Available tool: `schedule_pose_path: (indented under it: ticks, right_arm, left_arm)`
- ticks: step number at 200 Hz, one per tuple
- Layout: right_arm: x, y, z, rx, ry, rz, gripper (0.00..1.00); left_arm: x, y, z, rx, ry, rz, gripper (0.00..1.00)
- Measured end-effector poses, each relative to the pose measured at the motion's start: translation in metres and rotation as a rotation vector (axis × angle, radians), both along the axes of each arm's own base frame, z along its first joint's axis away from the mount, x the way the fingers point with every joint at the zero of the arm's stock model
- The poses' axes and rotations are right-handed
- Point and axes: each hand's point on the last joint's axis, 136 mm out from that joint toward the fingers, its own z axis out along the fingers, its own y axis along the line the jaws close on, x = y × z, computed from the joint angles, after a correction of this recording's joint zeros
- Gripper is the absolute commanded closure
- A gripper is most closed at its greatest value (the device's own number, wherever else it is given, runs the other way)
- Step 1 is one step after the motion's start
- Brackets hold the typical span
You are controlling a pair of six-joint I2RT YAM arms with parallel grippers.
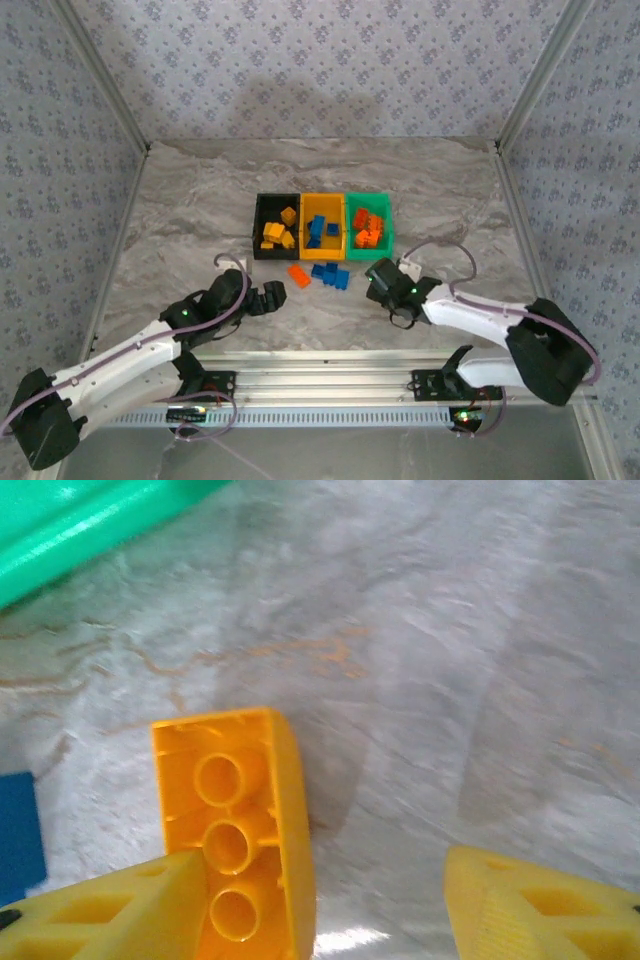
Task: Sort the legos into containers by color
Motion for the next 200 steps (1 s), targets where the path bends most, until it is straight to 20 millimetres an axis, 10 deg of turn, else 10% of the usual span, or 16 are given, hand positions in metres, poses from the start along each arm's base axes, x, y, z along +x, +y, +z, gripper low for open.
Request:
schedule_pose_path:
  ticks: [75, 146, 200]
  right_arm:
    - [0.030, 0.012, 0.005, -0.080, 0.029, 0.142, 0.27]
    - [0.028, 0.009, -0.012, -0.187, 0.099, 0.241, 0.69]
    - [0.032, 0.053, 0.044, -0.106, -0.041, 0.402, 0.75]
  left_arm:
    - [0.001, 0.004, -0.003, 0.007, 0.007, 0.014, 0.00]
    - [0.001, 0.009, -0.004, 0.014, 0.013, 0.027, 0.00]
    - [0.001, 0.017, -0.002, 0.019, 0.004, 0.050, 0.00]
